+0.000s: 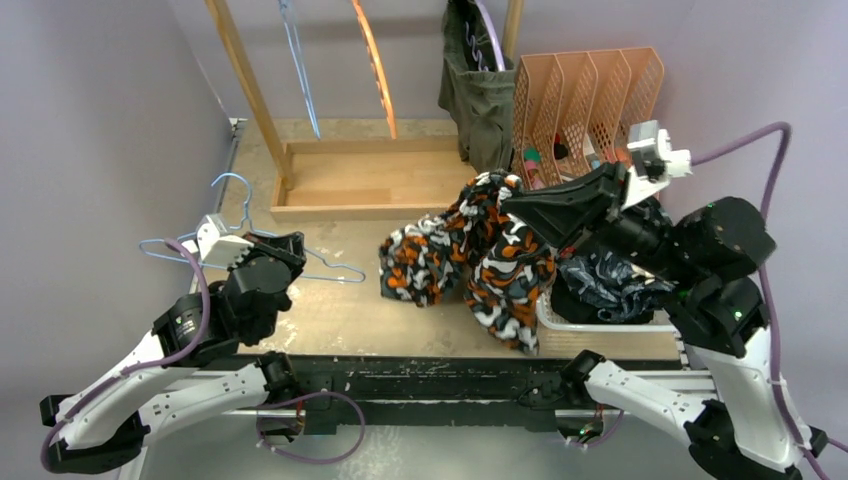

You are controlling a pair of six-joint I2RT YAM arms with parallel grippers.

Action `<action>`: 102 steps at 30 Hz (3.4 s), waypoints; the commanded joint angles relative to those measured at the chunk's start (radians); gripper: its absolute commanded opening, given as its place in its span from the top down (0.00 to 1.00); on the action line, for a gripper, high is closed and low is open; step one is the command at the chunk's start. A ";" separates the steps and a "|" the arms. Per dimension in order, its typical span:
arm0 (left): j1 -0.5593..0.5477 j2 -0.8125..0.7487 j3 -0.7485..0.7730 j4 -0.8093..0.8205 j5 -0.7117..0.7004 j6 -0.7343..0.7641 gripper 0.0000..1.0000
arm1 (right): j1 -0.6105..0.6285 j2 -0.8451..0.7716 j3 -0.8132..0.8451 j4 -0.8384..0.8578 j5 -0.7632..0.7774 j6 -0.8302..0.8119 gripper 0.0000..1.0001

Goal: Remove the shorts from the hanger
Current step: Remove the shorts from the hanger, then place the hanger on the clothes rod.

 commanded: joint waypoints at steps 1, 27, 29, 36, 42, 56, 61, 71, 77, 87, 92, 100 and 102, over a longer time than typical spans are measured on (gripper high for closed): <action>0.001 -0.020 -0.005 0.025 -0.010 0.013 1.00 | 0.000 0.067 -0.095 -0.008 0.089 0.002 1.00; 0.001 -0.003 -0.054 0.154 0.076 0.080 1.00 | 0.001 0.233 -0.170 0.032 0.331 -0.103 1.00; 0.002 -0.001 -0.056 0.171 0.087 0.086 1.00 | 0.001 0.185 -0.330 0.071 0.282 -0.032 1.00; 0.002 0.009 -0.085 0.225 0.139 0.100 1.00 | 0.002 0.022 -0.713 0.045 0.343 0.209 1.00; 0.002 0.037 -0.136 0.339 0.221 0.098 1.00 | 0.002 0.085 -0.674 -0.068 0.299 0.196 0.93; 0.001 0.154 -0.228 0.650 0.396 0.100 1.00 | 0.002 -0.198 -0.631 -0.006 0.341 0.225 0.34; 0.002 0.171 -0.222 0.668 0.441 0.099 1.00 | 0.002 -0.163 -0.601 0.067 0.096 0.174 0.36; 0.002 0.095 -0.237 0.651 0.465 0.103 1.00 | 0.002 -0.092 -0.644 0.207 -0.078 0.108 0.26; 0.002 0.099 -0.258 0.643 0.429 -0.020 1.00 | 0.033 -0.079 -0.691 0.252 -0.106 -0.008 0.22; 0.002 0.111 -0.258 0.662 0.457 -0.070 1.00 | 0.106 -0.008 -0.753 0.270 -0.079 -0.092 0.21; 0.002 0.116 -0.245 0.652 0.454 -0.081 1.00 | 0.171 0.043 -0.741 0.301 -0.056 -0.096 0.26; 0.001 0.137 -0.238 0.650 0.468 -0.077 1.00 | 0.248 0.137 -0.704 0.278 0.040 -0.102 0.40; 0.002 0.135 -0.243 0.656 0.471 -0.076 1.00 | 0.256 0.173 -0.682 0.249 0.048 -0.106 0.46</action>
